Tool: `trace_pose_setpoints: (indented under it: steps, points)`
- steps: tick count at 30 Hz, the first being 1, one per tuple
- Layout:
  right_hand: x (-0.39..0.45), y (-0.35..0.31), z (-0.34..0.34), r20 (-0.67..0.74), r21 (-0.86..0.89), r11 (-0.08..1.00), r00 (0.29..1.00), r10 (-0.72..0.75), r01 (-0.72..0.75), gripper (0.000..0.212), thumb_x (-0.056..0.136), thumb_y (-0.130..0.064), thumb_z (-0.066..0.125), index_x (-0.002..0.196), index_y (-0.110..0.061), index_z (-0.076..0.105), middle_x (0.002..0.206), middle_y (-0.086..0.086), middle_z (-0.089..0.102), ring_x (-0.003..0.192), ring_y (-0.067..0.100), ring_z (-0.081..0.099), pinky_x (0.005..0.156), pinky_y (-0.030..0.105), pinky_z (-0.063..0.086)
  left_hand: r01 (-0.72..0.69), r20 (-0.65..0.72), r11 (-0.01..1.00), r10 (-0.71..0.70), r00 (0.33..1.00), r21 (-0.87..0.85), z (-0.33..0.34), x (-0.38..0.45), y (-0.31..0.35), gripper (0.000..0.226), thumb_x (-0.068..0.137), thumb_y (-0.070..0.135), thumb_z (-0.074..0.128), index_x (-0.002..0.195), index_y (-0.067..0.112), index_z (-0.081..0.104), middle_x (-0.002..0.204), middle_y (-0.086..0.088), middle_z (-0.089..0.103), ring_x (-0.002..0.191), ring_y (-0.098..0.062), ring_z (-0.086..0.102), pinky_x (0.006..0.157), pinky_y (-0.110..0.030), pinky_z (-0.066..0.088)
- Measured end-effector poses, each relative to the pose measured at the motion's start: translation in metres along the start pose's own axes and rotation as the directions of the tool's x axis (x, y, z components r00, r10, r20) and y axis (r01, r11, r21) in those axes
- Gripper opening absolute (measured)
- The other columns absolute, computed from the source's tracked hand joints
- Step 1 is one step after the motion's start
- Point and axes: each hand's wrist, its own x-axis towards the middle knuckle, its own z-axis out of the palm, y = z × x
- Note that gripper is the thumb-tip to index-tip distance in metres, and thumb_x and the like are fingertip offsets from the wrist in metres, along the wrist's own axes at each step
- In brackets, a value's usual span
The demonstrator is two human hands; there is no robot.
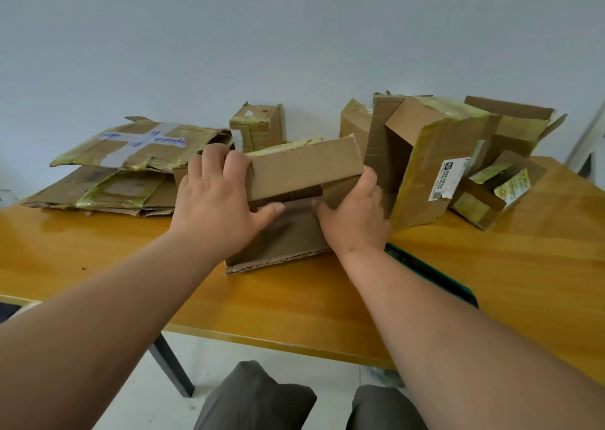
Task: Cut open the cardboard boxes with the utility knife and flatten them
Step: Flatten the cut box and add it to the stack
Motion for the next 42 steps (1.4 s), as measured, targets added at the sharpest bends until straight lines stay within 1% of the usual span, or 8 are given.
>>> trace_pose_setpoints:
  steps: [7, 13, 17, 20, 27, 33, 38, 42]
  points:
    - [-0.005, 0.012, -0.017, 0.096, 0.177, 0.981, 0.991, -0.098, 0.080, 0.074, 0.085, -0.030, 0.070, 0.146, -0.019, 0.029, 0.130, 0.005, 0.050, 0.111, 0.023, 0.056, 0.087, 0.037, 0.053, 0.008, -0.025, 0.990, -0.005, 1.000, 0.139, 0.005, 0.005, 0.006, 0.088, 0.063, 0.075, 0.068, 0.123, 0.018, 0.038, 0.126, -0.008, 0.034, 0.118, -0.031, 0.034, 0.098, -0.047, 0.038]
    - [-0.018, 0.018, -0.032, 0.188, 0.390, 0.921, 0.979, -0.077, -0.002, 0.060, 0.092, -0.013, 0.046, 0.150, -0.022, 0.034, 0.133, 0.005, 0.056, 0.114, 0.026, 0.058, 0.095, 0.046, 0.053, 0.020, -0.015, 0.993, -0.019, 1.000, 0.115, 0.004, 0.007, 0.006, 0.065, 0.075, 0.048, 0.073, 0.120, 0.019, 0.036, 0.122, -0.010, 0.041, 0.114, -0.032, 0.041, 0.090, -0.050, 0.046]
    - [-0.020, 0.025, -0.040, 0.244, 0.428, 0.901, 0.969, -0.032, -0.078, 0.051, 0.097, -0.004, 0.039, 0.145, -0.021, 0.043, 0.111, 0.005, 0.059, 0.076, 0.012, 0.055, 0.056, 0.019, 0.043, 0.061, 0.093, 0.998, -0.060, 0.994, -0.007, -0.005, 0.005, -0.001, 0.068, 0.072, 0.042, 0.075, 0.122, 0.022, 0.034, 0.123, -0.007, 0.040, 0.117, -0.031, 0.036, 0.094, -0.049, 0.044]
    - [-0.021, 0.026, -0.044, 0.265, 0.444, 0.888, 0.964, -0.003, -0.119, 0.044, 0.099, -0.006, 0.042, 0.140, -0.020, 0.050, 0.095, -0.001, 0.059, 0.069, 0.010, 0.052, 0.045, 0.012, 0.038, 0.086, 0.225, 0.989, -0.058, 0.973, -0.119, -0.015, 0.003, -0.009, 0.076, 0.070, 0.037, 0.077, 0.130, 0.022, 0.032, 0.130, -0.005, 0.036, 0.124, -0.029, 0.028, 0.101, -0.048, 0.037]
    - [-0.028, 0.015, -0.052, 0.253, 0.488, 0.861, 0.967, 0.018, -0.143, 0.034, 0.106, -0.024, 0.041, 0.137, -0.017, 0.054, 0.100, -0.005, 0.057, 0.094, 0.014, 0.052, 0.072, 0.024, 0.039, 0.131, 0.377, 0.963, -0.033, 0.926, -0.237, -0.039, -0.006, -0.022, 0.097, 0.075, 0.013, 0.072, 0.151, 0.034, 0.015, 0.161, 0.008, -0.012, 0.147, -0.036, -0.008, 0.115, -0.057, 0.014]
    - [-0.027, 0.009, -0.058, 0.284, 0.627, 0.701, 0.938, 0.199, -0.339, 0.023, 0.105, -0.026, 0.044, 0.124, -0.021, 0.056, 0.095, 0.002, 0.060, 0.088, 0.017, 0.056, 0.080, 0.035, 0.047, 0.136, 0.335, 0.885, 0.024, 0.942, -0.446, -0.045, -0.014, -0.022, 0.104, 0.078, -0.013, 0.058, 0.147, 0.053, 0.016, 0.158, 0.014, -0.024, 0.148, -0.034, 0.008, 0.103, -0.041, 0.043]
    - [-0.028, 0.013, -0.064, 0.332, 0.670, 0.572, 0.880, 0.339, -0.473, 0.011, 0.104, -0.030, 0.047, 0.106, -0.031, 0.057, 0.101, 0.005, 0.062, 0.100, 0.027, 0.060, 0.097, 0.048, 0.050, 0.195, 0.457, 0.800, 0.110, 0.883, -0.568, -0.048, -0.020, -0.019, 0.117, 0.081, -0.017, 0.053, 0.143, 0.062, -0.006, 0.158, -0.006, 0.022, 0.131, -0.027, 0.047, 0.088, -0.040, 0.054]
    - [-0.034, 0.020, -0.063, 0.441, 0.702, 0.395, 0.797, 0.413, -0.593, 0.054, 0.089, -0.051, 0.050, 0.137, -0.026, 0.053, 0.132, 0.007, 0.059, 0.123, 0.032, 0.053, 0.109, 0.053, 0.041, 0.151, 0.528, 0.896, 0.105, 0.843, -0.418, -0.043, -0.025, -0.013, 0.117, 0.084, -0.009, 0.055, 0.140, 0.058, -0.023, 0.132, -0.015, 0.054, 0.087, -0.024, 0.069, 0.074, -0.043, 0.058]
